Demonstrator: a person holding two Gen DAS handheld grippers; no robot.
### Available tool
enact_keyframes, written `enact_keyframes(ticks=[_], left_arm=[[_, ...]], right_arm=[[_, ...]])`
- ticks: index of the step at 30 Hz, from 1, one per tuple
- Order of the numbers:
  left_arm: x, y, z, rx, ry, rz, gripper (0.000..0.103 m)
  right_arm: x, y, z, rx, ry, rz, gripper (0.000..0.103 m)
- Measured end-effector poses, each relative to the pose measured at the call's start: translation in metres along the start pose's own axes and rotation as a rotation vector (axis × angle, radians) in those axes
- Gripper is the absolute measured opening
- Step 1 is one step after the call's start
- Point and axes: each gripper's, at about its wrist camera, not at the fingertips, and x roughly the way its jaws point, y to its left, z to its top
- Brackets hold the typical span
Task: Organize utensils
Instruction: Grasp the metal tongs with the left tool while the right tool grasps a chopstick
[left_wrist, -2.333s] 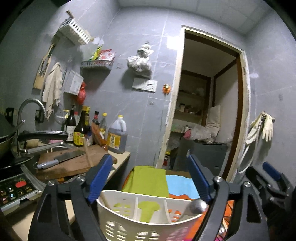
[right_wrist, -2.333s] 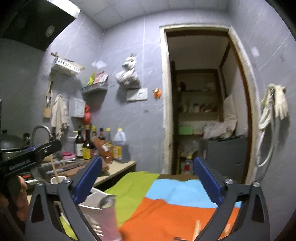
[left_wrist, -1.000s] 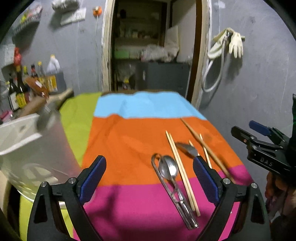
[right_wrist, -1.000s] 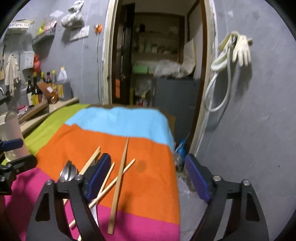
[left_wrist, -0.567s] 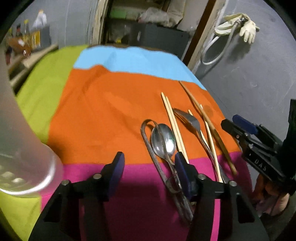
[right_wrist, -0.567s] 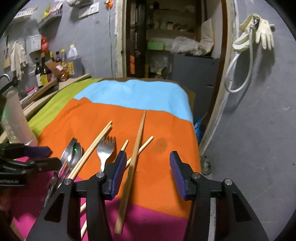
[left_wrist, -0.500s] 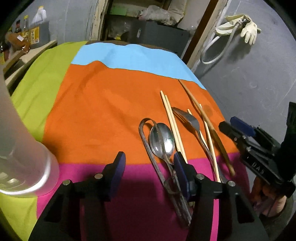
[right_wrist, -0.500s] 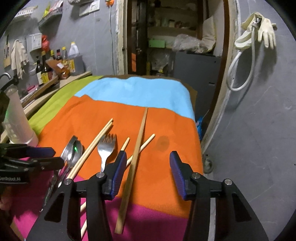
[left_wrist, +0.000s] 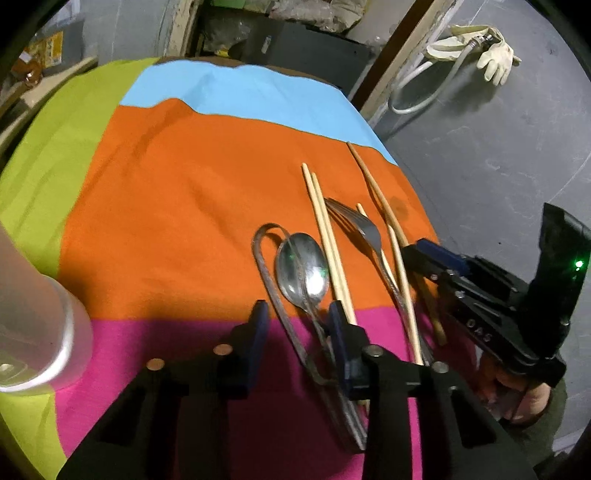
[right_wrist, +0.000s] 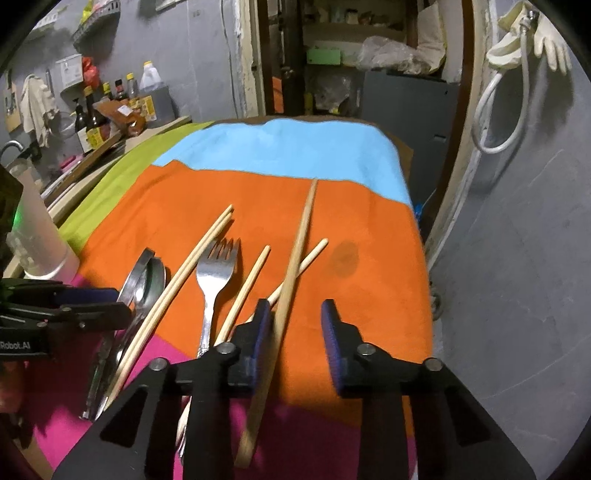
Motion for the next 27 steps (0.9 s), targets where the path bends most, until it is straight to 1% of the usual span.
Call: enact_keyframes(ticks=[3,6,9,12,18,21,24,27], left_arm=[[-0.001,0.004,0.002,-0.028,0.006,-0.013,0.023],[-0.004,0.007,0.003,-0.052,0.005,-0.019,0.021],[-0.01,0.006,-0.002,-0.051,0.0,-0.01,0.019],[-0.018,0.008,-0.008,-0.054,-0.01,-0.001,0.018],[-0.032,0.012,-0.023,-0.052,-0.029,0.04,0.016],[-0.034,0.013,-0.028,-0.032,-0.014,0.09,0.016],[-0.032,0.011,-0.028,-0.02,0.0,0.098,0.017],[-0.03,0.009,-0.025,0.014,0.019,0.118,0.017]], right_arm=[[-0.001,-0.002,0.0,0.016,0.0,0.029,0.008],[-0.004,-0.003,-0.003,0.033,0.0,0.039,0.008],[-0.009,-0.004,-0.007,0.041,0.006,0.047,0.007],[-0.016,-0.002,-0.013,0.026,0.013,0.04,0.006],[-0.027,0.007,-0.022,-0.024,0.045,0.03,0.005],[-0.023,0.006,-0.02,-0.017,0.07,0.036,0.006],[-0.012,0.007,-0.013,-0.024,0.107,0.034,0.006],[-0.002,0.009,-0.001,-0.039,0.138,0.039,0.007]])
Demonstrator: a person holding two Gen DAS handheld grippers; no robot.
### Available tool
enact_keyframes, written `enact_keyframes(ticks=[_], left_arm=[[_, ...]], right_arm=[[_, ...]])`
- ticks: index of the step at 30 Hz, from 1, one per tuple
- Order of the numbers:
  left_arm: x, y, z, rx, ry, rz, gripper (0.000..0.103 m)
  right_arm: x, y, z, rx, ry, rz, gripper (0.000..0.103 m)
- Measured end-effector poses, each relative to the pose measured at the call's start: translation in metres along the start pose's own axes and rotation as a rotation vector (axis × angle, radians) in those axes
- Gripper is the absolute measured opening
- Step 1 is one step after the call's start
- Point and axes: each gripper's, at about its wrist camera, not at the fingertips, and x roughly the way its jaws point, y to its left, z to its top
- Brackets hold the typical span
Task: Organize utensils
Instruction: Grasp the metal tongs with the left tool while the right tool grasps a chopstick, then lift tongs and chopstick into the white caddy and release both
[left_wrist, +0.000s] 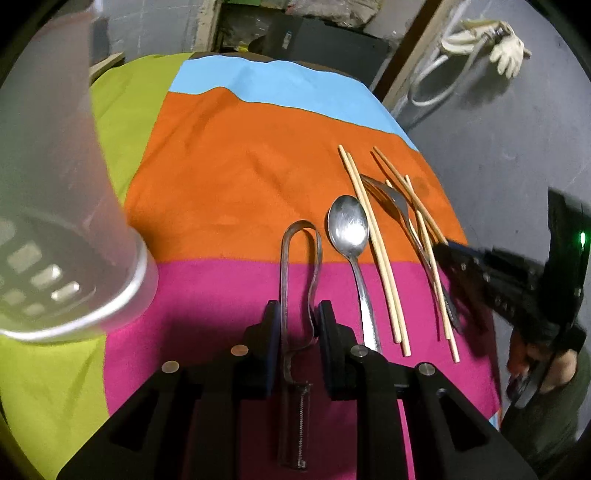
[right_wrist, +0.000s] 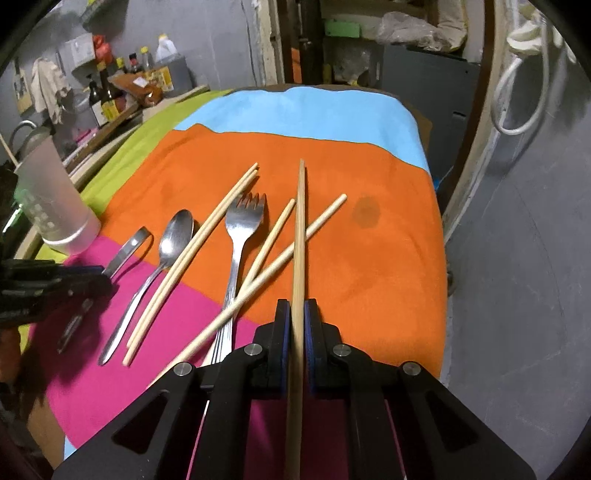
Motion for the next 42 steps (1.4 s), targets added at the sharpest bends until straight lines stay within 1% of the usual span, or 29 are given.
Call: enact_keyframes(ticks=[4,7,8,10,11,12,13,14,16,19,22,23,24,27,28,31,34,36,37,39,42], left_arm=[[0.006,-0.005,0.003,0.056,0.035,0.024,0.018],[0.01,-0.01,0.008,0.108,0.073,0.027,0.025],[0.012,-0.012,0.01,0.118,0.084,0.024,0.03],[0.014,-0.017,0.011,0.147,0.095,0.041,0.031],[0.016,-0.019,0.012,0.161,0.093,0.055,0.031],[0.017,-0.021,0.011,0.173,0.093,0.073,0.028],[0.018,-0.022,0.011,0.178,0.089,0.095,0.024],[0.019,-0.023,0.011,0.183,0.081,0.117,0.016],[0.019,-0.018,0.011,0.154,0.072,0.099,0.015],[0.012,-0.009,0.005,0.099,0.035,0.066,0.015],[-0.002,-0.006,-0.005,0.074,-0.04,0.039,0.015],[-0.009,-0.007,-0.01,0.073,-0.077,0.03,0.015],[-0.018,-0.008,-0.014,0.076,-0.129,0.026,0.015],[-0.039,-0.014,-0.027,0.101,-0.265,0.037,0.015],[-0.048,-0.016,-0.032,0.108,-0.319,0.039,0.015],[-0.068,-0.022,-0.039,0.115,-0.441,0.057,0.015],[-0.088,-0.026,-0.036,0.101,-0.538,0.05,0.015],[-0.106,-0.026,-0.036,0.101,-0.593,0.05,0.015],[-0.115,-0.024,-0.034,0.098,-0.632,0.055,0.015],[-0.132,-0.022,-0.033,0.091,-0.693,0.054,0.015],[-0.155,-0.016,-0.029,0.07,-0.757,0.06,0.015]], right_arm=[[0.014,-0.003,0.017,0.005,0.05,0.029,0.009],[0.018,-0.008,0.024,0.026,0.08,0.053,0.014],[0.019,-0.008,0.025,0.029,0.09,0.057,0.014],[0.02,-0.006,0.026,0.021,0.101,0.051,0.014],[0.019,-0.006,0.026,0.019,0.101,0.046,0.012],[0.018,-0.006,0.024,0.028,0.097,0.046,0.006],[0.017,-0.008,0.023,0.046,0.094,0.052,0.005],[0.015,-0.01,0.022,0.068,0.091,0.063,0.005],[0.01,-0.013,0.019,0.111,0.074,0.094,0.005],[-0.005,-0.012,0.011,0.145,0.01,0.108,0.005],[-0.028,-0.004,0.002,0.158,-0.089,0.121,0.005],[-0.035,0.001,0.0,0.154,-0.123,0.117,0.005],[-0.044,0.007,-0.003,0.142,-0.176,0.112,0.005],[-0.066,0.028,-0.01,0.111,-0.293,0.101,0.005],[-0.07,0.033,-0.011,0.102,-0.321,0.098,0.005],[-0.091,0.058,-0.014,0.054,-0.456,0.073,0.005],[-0.103,0.073,-0.01,0.039,-0.548,0.082,0.005],[-0.116,0.085,-0.006,0.021,-0.634,0.09,0.005],[-0.119,0.089,-0.004,0.016,-0.659,0.092,0.005],[-0.129,0.101,0.003,0.004,-0.739,0.098,0.005],[-0.137,0.115,0.014,0.0,-0.826,0.117,0.005]])
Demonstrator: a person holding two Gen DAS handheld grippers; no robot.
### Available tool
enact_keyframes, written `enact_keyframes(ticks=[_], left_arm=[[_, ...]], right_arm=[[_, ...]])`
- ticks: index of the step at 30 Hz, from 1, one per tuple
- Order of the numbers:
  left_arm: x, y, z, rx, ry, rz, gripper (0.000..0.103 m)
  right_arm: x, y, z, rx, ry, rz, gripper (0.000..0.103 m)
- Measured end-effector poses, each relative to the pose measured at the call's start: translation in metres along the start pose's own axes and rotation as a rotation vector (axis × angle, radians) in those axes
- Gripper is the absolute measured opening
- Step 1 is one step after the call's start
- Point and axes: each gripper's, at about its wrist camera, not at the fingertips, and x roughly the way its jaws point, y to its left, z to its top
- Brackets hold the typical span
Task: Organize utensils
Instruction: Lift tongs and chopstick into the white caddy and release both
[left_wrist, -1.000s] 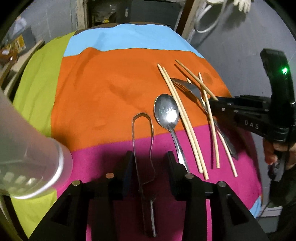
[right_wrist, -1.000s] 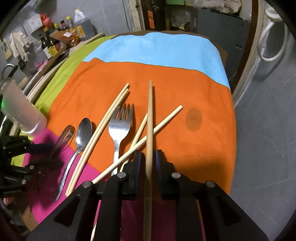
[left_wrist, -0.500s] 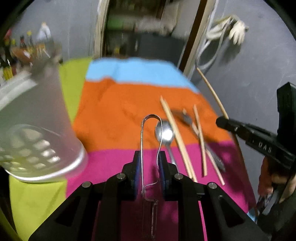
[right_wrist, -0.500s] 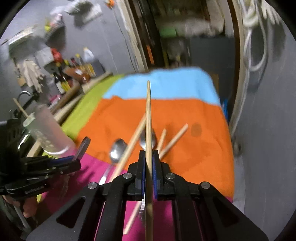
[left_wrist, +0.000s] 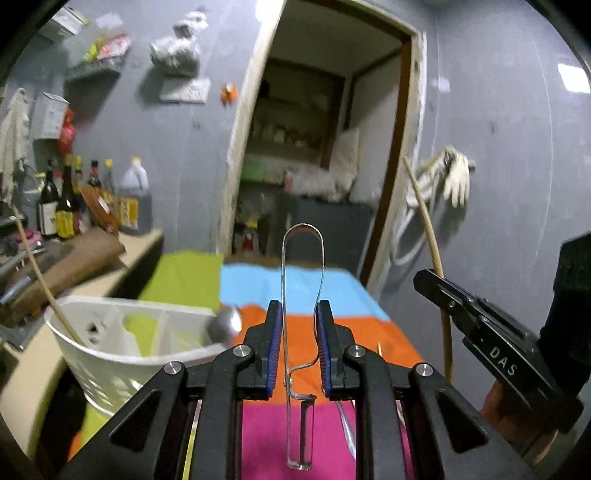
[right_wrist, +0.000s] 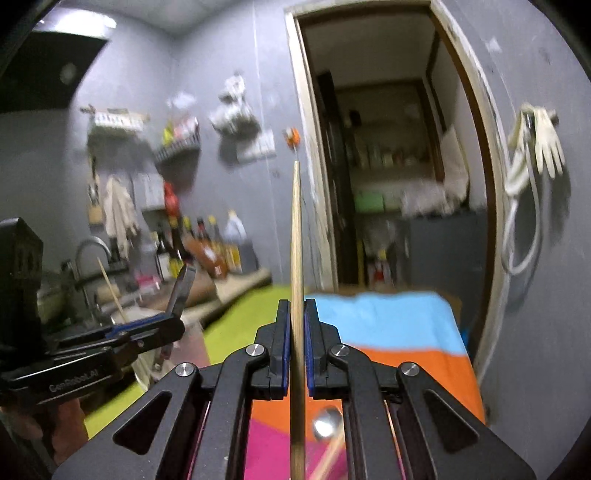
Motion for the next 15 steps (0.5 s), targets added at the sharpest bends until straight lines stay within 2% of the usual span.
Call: enact_keyframes(ticks=[7,11,15], left_arm=[[-0.032,0.039,0.041,-0.018,-0.128,0.078,0.015],[-0.044,0.075,0.062,-0.054,-0.182,0.127,0.015],[-0.048,0.11,0.069,-0.086,-0.21,0.181,0.015]], right_arm=[[0.012,0.027,0.031,0.064,-0.164,0.072,0.005],[0.031,0.039,0.042,0.116,-0.195,0.126,0.005],[0.048,0.052,0.044,0.161,-0.221,0.176,0.005]])
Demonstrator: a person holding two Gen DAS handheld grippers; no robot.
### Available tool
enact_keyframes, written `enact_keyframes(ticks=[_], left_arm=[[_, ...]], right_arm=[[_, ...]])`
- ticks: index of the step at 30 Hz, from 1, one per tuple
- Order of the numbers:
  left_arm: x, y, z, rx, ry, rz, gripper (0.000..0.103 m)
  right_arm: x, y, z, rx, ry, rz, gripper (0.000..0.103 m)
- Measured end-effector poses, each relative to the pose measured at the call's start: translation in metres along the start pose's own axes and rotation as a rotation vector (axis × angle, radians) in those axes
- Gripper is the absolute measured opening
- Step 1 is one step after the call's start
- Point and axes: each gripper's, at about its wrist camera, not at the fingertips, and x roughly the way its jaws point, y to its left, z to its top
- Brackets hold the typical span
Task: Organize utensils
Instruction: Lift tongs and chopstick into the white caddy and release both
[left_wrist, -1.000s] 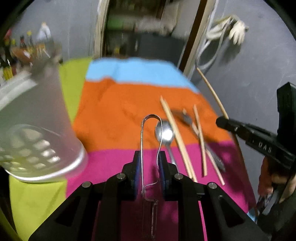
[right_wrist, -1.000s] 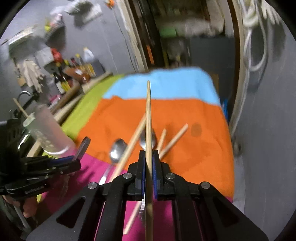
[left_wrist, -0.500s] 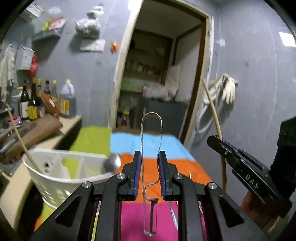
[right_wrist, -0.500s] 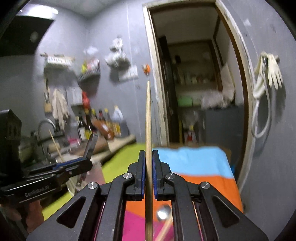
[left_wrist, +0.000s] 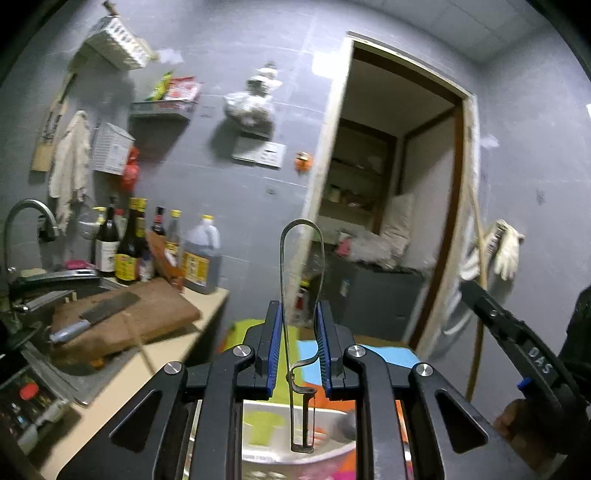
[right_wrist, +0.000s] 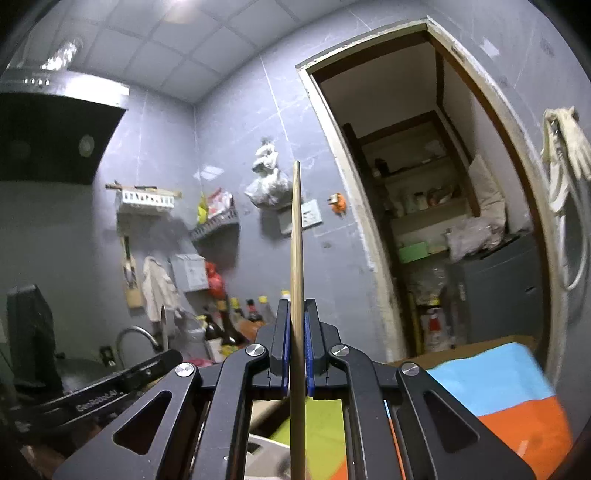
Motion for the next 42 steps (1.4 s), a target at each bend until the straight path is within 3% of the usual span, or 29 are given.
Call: enact_keyframes(ticks=[9,23,36,42], left_arm=[[0.012,0.044,-0.01,-0.018,-0.013,0.081,0.015],[0.034,0.047,-0.053,0.044,-0.005,0.134,0.015],[0.045,0.048,-0.079,0.043,0.065,0.146,0.015],[0.042,0.055,-0.085,0.008,0.105,0.092,0.015]], right_arm=[[0.042,0.018,-0.03,0.055,-0.011,0.04,0.005],[0.068,0.03,-0.083,-0.075,0.052,-0.072,0.005],[0.065,0.027,-0.102,-0.099,0.148,-0.069,0.006],[0.064,0.022,-0.108,-0.082,0.201,-0.063,0.006]])
